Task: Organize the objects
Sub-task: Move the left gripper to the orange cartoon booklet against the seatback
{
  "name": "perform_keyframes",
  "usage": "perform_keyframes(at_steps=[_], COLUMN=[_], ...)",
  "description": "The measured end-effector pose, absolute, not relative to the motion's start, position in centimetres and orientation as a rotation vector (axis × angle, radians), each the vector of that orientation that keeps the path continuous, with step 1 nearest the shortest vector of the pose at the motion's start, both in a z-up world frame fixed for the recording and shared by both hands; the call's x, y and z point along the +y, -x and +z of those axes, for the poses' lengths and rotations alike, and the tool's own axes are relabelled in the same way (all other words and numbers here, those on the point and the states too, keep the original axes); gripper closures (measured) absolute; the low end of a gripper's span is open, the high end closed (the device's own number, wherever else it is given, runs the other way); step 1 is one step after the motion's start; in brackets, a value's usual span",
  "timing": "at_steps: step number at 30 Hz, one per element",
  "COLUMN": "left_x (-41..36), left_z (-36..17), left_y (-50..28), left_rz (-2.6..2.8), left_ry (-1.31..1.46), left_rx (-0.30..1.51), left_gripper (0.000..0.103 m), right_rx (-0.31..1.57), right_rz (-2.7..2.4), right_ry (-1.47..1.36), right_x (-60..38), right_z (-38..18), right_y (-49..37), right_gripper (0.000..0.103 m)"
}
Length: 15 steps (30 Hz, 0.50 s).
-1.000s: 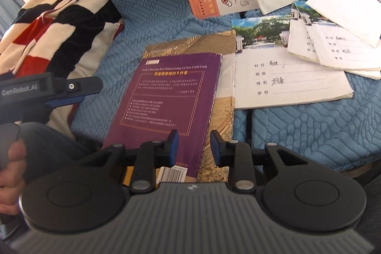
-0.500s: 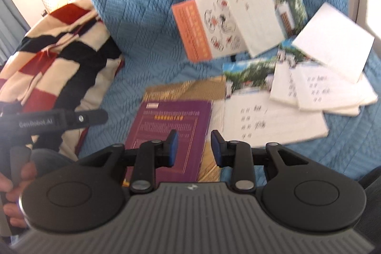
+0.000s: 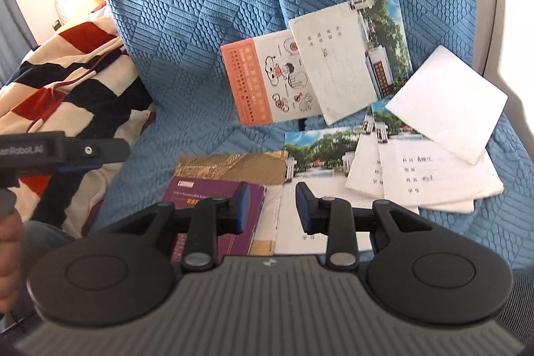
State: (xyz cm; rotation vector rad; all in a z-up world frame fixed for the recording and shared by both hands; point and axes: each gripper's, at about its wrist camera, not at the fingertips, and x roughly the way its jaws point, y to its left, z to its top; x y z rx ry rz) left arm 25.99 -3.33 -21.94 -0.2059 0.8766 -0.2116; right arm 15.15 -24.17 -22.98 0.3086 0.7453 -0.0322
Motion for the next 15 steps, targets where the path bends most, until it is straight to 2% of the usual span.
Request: perform_keyframes(at_steps=[15], left_x=[-5.1], left_z=[-27.0], left_y=[-34.8], left_rz=[-0.271], left_ry=[0.187], left_rx=[0.890], left_gripper=[0.037], right_rx=[0.660], right_rz=[-0.061], right_ry=[-0.266], right_x=[-26.2], right_z=[-24.6], right_y=[-20.9], right_gripper=[0.069])
